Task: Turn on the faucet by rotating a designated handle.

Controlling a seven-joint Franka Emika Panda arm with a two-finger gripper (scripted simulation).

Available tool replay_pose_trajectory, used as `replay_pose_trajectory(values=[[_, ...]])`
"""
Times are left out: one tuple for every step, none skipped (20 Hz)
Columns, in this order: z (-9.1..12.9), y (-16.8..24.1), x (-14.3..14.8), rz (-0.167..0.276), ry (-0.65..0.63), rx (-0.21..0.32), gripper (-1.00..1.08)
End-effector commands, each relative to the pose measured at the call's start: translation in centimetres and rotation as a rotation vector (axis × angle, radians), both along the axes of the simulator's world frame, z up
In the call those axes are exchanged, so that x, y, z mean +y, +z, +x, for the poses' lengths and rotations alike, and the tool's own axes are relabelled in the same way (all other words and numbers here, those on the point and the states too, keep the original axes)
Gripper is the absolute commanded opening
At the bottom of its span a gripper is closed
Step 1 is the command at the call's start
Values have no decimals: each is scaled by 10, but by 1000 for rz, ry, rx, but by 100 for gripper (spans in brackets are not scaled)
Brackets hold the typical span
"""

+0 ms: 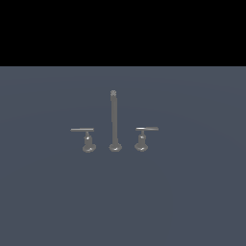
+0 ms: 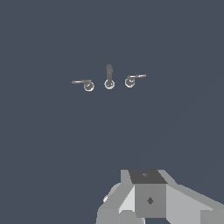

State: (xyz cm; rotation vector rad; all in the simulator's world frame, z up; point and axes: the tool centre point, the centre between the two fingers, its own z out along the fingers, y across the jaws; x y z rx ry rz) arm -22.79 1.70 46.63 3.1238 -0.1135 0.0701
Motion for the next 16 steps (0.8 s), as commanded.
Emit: replay_pose_trajectory(values=[[9,-12,2,2,-48,1,-100],[13,-18,3,3,-70,2,-100],[17,-24,4,4,-93,2,-100],[22,-31,5,4,-117,2,-100],[27,-37,6,5,-143,3,-100],[32,-44,7,6,-169,3,-100],[38,-51,8,8,-196,4,-100],[43,-58,8,9,-223,4,-100],[48,-65,8,10,-249,5,-100],[53,-72,9,11,-276,5,-100],[59,-79,9,12,-303,6,-100],[64,-86,9,13,-329,6,-100],[69,-93,8,14,-356,7,-100],[75,-100,8,15,-382,7,-100],[80,-106,8,16,-409,7,-100],[85,-113,7,17,-436,8,-100]])
